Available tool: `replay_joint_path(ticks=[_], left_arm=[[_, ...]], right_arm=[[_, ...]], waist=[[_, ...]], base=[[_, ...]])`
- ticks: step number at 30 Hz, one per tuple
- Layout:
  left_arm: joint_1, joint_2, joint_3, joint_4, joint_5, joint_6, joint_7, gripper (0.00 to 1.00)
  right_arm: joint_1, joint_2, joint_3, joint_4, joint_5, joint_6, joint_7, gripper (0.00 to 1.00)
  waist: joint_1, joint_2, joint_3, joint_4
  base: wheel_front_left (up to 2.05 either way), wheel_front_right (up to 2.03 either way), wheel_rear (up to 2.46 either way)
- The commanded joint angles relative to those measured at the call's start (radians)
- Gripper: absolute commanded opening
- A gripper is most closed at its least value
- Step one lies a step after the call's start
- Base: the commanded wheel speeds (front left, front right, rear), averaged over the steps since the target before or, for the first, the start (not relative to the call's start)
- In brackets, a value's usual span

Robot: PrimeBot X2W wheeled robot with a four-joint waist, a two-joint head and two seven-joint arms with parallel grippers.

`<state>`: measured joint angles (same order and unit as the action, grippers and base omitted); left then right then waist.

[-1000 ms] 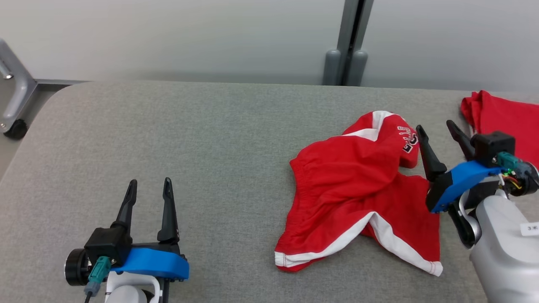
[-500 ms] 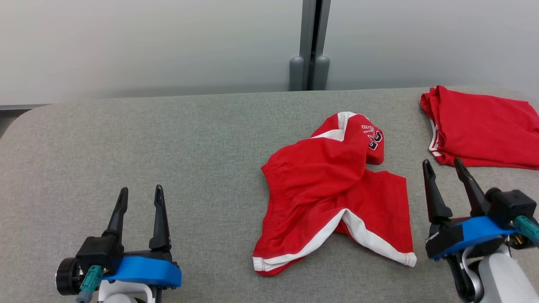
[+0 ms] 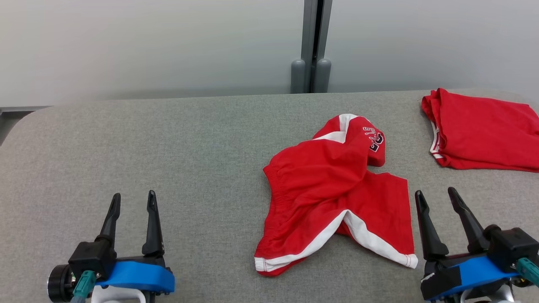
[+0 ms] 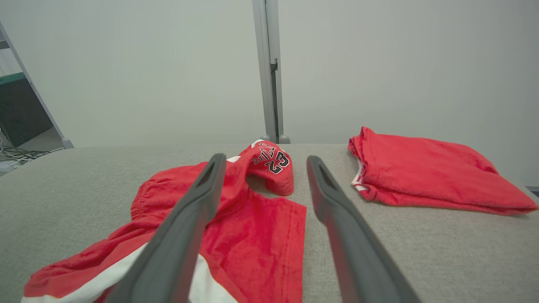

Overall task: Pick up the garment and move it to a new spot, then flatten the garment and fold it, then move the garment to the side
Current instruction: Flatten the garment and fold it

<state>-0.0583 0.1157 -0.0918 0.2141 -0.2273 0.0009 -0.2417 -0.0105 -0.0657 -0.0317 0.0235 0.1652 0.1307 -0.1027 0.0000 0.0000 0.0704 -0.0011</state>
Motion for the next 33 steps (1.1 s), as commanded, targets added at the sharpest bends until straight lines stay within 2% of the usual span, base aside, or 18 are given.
replay_joint_path(ticks=[1,8,21,33], left_arm=[[0.013,0.007,0.006,-0.01,-0.004,0.009,0.001,1.0],[0.031,0.021,0.012,-0.029,-0.011,0.019,0.009,1.0],[0.035,0.025,0.001,-0.049,-0.02,0.031,0.016,1.0],[0.007,-0.005,-0.14,0.017,0.011,-0.048,0.037,1.0]], right_arm=[[0.03,0.007,0.001,-0.025,-0.008,0.0,0.013,1.0],[0.082,0.015,0.003,-0.068,-0.014,0.0,0.045,1.0],[0.099,0.015,0.004,-0.075,0.016,0.0,0.06,1.0],[0.081,0.015,-0.051,0.064,0.01,0.0,0.039,1.0]], waist=[[0.0,0.0,-0.001,0.003],[0.0,0.0,-0.007,0.012],[0.0,0.0,-0.004,0.01],[0.0,0.0,0.007,0.007]], base=[[0.0,0.0,0.0],[0.0,0.0,0.0],[0.0,0.0,0.0],[0.0,0.0,0.0]])
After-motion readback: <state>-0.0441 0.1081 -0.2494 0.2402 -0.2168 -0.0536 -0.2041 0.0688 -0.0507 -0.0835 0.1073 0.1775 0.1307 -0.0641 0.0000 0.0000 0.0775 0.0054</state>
